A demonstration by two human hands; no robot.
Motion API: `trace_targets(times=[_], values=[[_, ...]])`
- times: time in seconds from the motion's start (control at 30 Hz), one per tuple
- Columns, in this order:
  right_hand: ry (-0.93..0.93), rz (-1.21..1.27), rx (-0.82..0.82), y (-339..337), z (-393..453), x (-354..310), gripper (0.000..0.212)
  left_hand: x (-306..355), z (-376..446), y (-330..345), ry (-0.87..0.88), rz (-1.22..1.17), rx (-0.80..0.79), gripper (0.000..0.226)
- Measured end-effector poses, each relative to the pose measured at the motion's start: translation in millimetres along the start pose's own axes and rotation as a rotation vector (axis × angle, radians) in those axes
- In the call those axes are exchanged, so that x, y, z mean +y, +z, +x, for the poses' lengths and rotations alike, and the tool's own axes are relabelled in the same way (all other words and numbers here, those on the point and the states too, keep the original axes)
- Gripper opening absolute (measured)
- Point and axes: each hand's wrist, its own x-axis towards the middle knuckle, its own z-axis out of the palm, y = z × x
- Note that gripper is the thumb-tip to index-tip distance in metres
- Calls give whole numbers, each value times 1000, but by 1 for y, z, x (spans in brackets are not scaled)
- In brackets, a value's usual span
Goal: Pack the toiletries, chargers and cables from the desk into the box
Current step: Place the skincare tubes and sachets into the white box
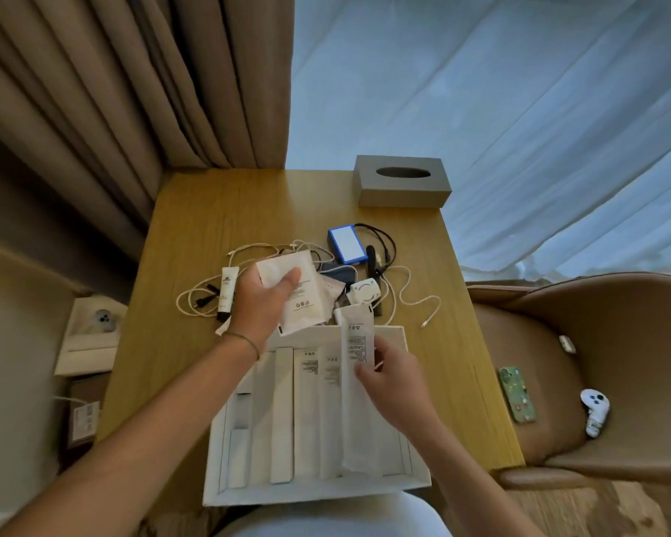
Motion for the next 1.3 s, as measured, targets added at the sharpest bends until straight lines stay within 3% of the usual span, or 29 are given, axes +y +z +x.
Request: trace_targets(times=[0.2,0.37,0.57,0.7,0.83,0.93,1.17,1.3], values=[[-34,-408,42,21,-8,20,18,-19,-34,-33,-54,-56,-24,17],[15,-580,32,37,-1,35,23,-34,-51,-51,-90,-51,-40,24],[-2,-744,47,60,17,45,68,-48,-65,-61,-136,7,-79,25],[-103,-820,66,72,20,55,56,-54,-72,-68,-122,78,-130,28],[-135,-967,-73,78,26,64,39,-59,-74,-72,-97,186,-181,26],[-153,-966,-122,81,28,68,24,-62,-74,-71,-73,260,-216,24],[-188,-821,-166,78,18,72,33,-75,-71,-59,-51,487,-318,26],[-120,-748,-180,63,16,64,27,-90,-69,-42,-40,671,-410,24]])
